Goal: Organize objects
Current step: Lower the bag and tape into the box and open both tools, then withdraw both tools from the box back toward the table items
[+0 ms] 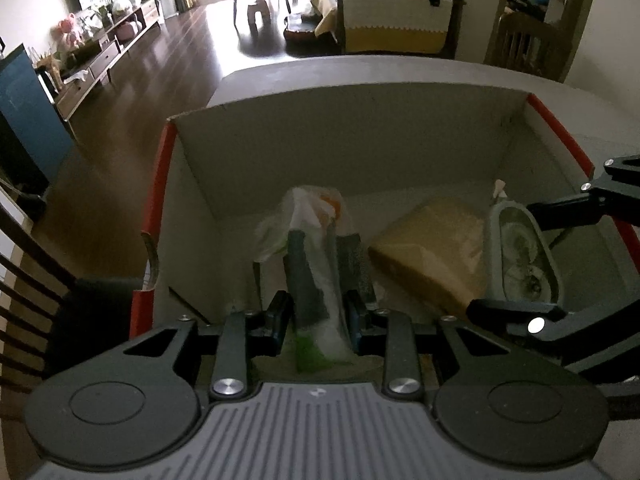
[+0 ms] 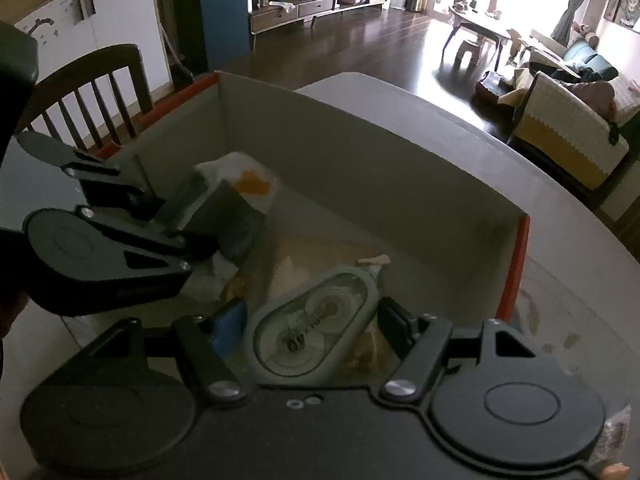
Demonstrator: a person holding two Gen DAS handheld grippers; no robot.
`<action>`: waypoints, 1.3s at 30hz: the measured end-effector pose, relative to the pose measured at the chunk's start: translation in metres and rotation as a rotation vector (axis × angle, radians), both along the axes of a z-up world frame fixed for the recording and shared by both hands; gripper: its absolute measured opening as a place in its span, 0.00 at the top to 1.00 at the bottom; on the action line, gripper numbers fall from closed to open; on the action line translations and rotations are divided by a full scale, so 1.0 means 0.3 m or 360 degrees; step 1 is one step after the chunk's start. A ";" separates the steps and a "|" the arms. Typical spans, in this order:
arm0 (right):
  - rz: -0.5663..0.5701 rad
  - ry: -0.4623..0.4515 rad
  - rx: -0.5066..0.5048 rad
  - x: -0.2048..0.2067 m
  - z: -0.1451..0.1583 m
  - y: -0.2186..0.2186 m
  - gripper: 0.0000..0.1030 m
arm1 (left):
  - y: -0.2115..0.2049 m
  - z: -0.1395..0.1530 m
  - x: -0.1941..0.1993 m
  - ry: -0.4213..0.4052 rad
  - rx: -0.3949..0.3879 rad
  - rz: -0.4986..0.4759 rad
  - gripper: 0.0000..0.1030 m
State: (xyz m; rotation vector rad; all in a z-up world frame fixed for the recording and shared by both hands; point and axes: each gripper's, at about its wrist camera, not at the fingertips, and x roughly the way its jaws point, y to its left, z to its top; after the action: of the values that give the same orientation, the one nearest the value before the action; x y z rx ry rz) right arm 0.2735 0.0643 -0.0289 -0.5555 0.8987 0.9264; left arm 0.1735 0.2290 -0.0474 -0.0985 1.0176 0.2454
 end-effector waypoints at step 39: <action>-0.0318 -0.0016 0.0459 -0.022 0.265 -0.945 0.15 | -0.693 0.312 -0.080 -0.0395 -0.0049 -0.0153 0.18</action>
State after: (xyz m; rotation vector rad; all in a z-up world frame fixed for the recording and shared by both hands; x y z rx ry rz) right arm 0.2668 -0.2191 0.0506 -0.2186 0.7790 0.8516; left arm 0.1496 0.0212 0.0461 -0.1050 0.7770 0.1256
